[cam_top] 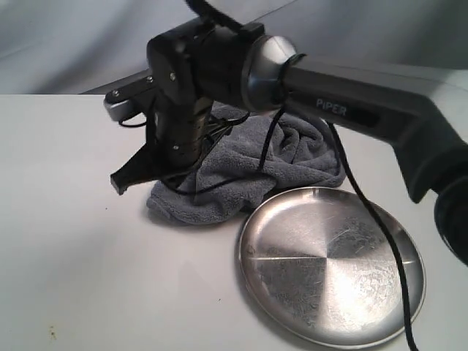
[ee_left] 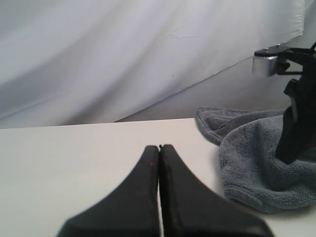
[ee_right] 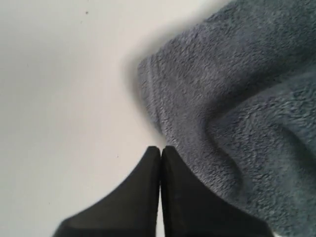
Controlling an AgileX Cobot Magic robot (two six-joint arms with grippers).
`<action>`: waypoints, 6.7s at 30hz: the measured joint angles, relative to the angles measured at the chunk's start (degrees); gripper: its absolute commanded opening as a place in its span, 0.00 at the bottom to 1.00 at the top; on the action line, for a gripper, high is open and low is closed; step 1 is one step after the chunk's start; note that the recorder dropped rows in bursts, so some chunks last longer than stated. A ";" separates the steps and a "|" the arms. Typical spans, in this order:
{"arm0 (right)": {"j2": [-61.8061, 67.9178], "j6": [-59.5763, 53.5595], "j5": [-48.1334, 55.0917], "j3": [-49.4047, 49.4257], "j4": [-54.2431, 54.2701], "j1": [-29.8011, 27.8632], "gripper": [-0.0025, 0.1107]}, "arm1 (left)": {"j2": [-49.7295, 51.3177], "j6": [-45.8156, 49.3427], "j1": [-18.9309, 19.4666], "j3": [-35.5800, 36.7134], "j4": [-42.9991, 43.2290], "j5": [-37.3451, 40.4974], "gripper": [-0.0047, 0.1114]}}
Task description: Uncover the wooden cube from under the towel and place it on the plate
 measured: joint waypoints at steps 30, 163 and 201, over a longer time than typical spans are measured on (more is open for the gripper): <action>-31.63 21.48 -17.16 52.62 -15.58 -9.17 0.02 | 0.00 0.00 0.00 0.00 0.00 0.00 0.04; 0.57 -5.86 -3.01 5.12 17.70 -20.74 0.72 | 0.00 0.00 0.00 0.00 0.00 0.00 0.04; -0.11 -2.48 -3.08 5.09 15.12 -20.74 0.02 | 0.00 0.00 0.00 0.00 0.00 0.00 0.04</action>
